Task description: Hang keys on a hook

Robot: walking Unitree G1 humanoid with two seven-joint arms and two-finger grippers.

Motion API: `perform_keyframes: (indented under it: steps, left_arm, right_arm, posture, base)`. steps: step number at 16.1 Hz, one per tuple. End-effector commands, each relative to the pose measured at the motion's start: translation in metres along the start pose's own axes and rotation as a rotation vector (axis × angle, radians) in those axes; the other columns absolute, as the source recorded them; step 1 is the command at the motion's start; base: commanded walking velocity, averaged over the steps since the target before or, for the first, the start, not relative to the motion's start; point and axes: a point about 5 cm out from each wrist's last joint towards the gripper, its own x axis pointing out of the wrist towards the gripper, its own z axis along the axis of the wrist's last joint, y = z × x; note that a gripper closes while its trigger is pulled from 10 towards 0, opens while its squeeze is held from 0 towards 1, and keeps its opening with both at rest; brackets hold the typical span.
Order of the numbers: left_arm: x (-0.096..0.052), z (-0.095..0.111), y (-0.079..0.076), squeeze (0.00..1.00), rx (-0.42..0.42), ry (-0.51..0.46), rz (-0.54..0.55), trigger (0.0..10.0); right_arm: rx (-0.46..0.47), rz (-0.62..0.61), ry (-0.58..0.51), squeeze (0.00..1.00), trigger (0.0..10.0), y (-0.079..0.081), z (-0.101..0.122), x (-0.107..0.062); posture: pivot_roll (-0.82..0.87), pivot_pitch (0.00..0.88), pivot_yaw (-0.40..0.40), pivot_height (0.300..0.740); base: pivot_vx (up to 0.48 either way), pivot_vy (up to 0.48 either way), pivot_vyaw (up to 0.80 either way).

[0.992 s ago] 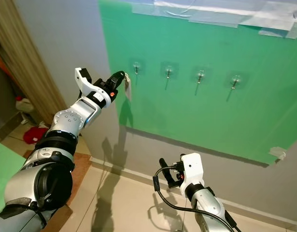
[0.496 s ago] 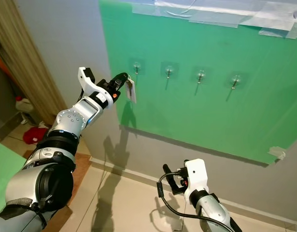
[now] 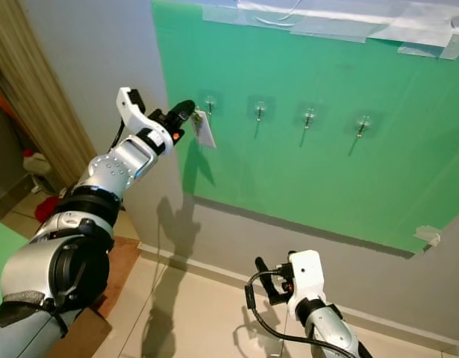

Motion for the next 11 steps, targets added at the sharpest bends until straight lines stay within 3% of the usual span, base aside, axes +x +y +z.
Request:
perform_keyframes:
  steps: [1, 6, 11]
  left_arm:
    - [0.003, 0.006, -0.005, 0.0, 0.042, 0.002, 0.001, 10.0]
    - [0.007, 0.0, -0.007, 0.0, 0.077, 0.028, 0.012, 10.0]
    - [0.006, -0.011, 0.0, 0.0, 0.08, 0.051, 0.055, 10.0]
  right_arm:
    - [-0.006, -0.011, -0.025, 0.0, 10.0, -0.002, 0.003, -0.001]
    - [-0.006, -0.004, -0.024, 0.0, 10.0, 0.001, -0.001, -0.007]
    - [-0.001, -0.014, -0.035, 0.0, 10.0, 0.004, 0.007, -0.018]
  posture:
    - [-0.23, 0.0, 0.103, 0.722]
    - [-0.24, 0.0, 0.114, 0.722]
    - [-0.26, 0.011, 0.116, 0.722]
  base:
    - [0.0, 0.0, 0.0]
    - [0.0, 0.0, 0.0]
    - [0.0, 0.0, 0.0]
